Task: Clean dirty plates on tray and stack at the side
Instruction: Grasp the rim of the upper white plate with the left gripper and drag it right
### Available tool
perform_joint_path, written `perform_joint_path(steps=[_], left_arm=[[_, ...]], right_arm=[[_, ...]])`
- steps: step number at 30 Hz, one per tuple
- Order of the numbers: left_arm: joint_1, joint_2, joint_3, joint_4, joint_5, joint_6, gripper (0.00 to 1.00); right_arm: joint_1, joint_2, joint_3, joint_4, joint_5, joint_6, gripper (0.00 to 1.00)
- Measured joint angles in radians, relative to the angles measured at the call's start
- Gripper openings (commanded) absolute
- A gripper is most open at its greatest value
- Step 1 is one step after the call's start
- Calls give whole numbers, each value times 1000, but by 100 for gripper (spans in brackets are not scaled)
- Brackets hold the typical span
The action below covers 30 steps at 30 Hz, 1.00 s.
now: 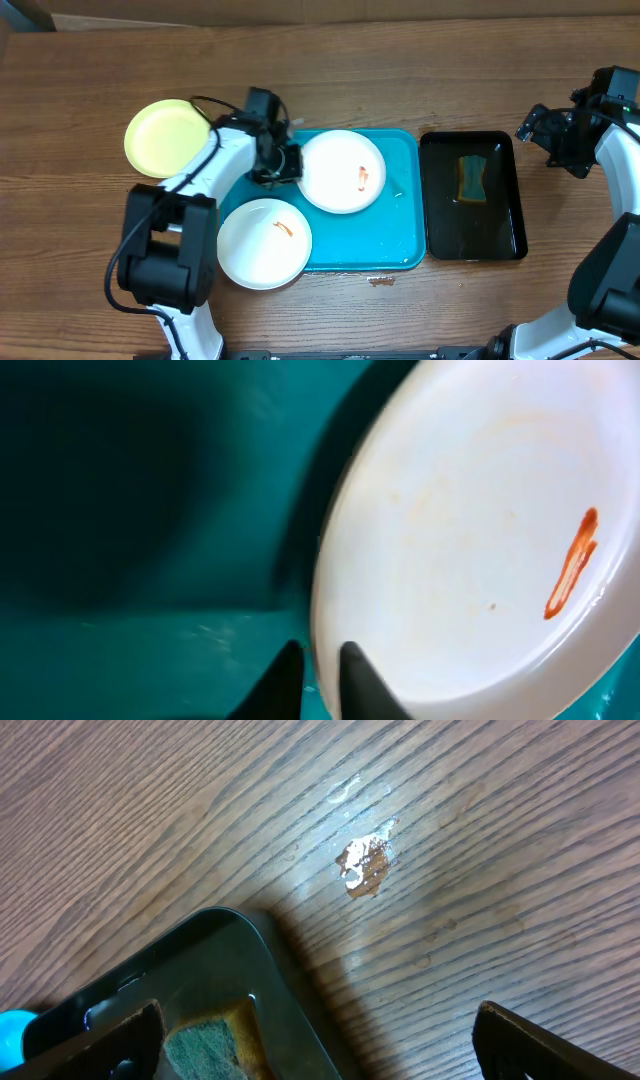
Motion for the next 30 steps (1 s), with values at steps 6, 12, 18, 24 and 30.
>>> perform_joint_path(steps=[6, 12, 18, 24, 30], left_arm=[[-62, 0, 1, -37, 15, 7, 48], [-53, 1, 95, -101, -37, 34, 49], [-52, 1, 164, -85, -119, 76, 42], [-81, 1, 150, -18, -222, 83, 37], [-119, 4, 97, 32, -249, 71, 38]], right_arm=[[0, 0, 0, 0, 0, 0, 100], [0, 0, 0, 0, 0, 0, 100], [0, 0, 0, 0, 0, 0, 100], [0, 0, 0, 0, 0, 0, 100], [0, 0, 0, 0, 0, 0, 100]])
